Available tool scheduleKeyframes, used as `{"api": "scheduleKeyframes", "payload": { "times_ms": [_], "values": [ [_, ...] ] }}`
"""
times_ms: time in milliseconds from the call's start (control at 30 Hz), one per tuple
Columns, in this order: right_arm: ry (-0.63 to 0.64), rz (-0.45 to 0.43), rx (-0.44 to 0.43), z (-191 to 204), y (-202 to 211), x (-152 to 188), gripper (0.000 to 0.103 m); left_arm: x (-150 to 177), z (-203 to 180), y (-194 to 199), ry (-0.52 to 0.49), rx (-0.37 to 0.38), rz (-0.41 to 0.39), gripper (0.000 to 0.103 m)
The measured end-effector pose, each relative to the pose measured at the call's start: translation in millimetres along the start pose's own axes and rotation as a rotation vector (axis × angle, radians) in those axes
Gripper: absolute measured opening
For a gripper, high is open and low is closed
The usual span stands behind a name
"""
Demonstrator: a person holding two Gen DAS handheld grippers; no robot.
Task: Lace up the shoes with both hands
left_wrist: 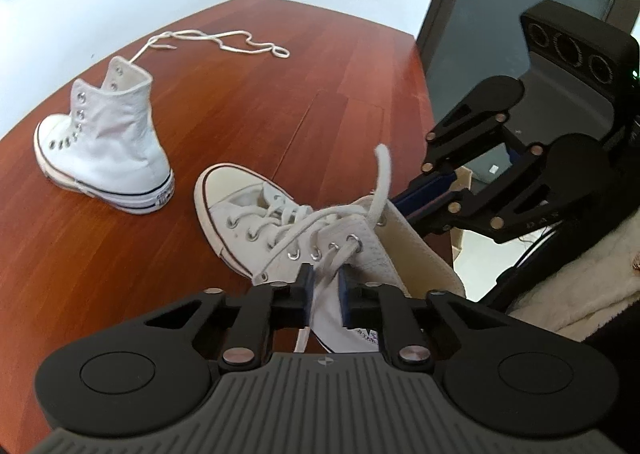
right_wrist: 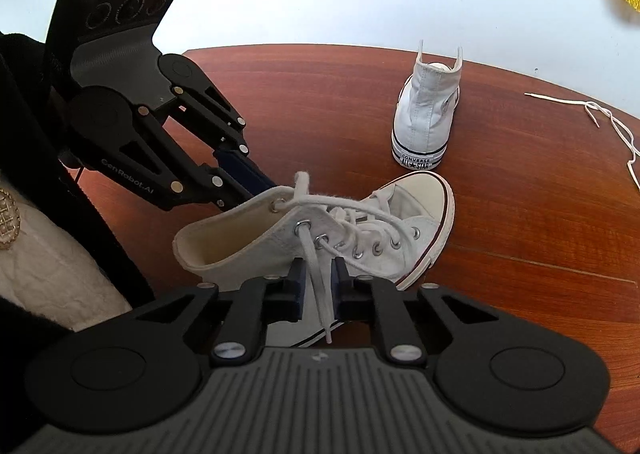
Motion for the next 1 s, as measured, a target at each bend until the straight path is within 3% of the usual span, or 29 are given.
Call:
{"api": "scheduleKeyframes", "payload": {
  "times_ms": [133,567,1000],
  "values": [
    [-0.01,0.002,0.009,-0.3,2.7,0.7,0.002,2.6,0.0,3.0,0.009,-0.019,-0.011,0.007],
    [-0.067,0.005,0.093,-15.2,15.6,7.6,0.002,11.9,3.4,17.5,0.056,-0.089,-0.04,0.002],
    [-0.166,0.072,0.225,-53.0,27.8,38.8,0.002,37.3,20.1,37.0,0.169,-0.177,-0.046,0.002]
  ]
}}
Point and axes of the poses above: each gripper's, at about its wrist camera, not at the fingertips, and y roughly against the way its jaws point, z to its left, x to its underside, the point moved 7 cm from there along -y, roughly the way its jaws point, and after that the axes turned 14 degrees about x, right-handed, at the moved point
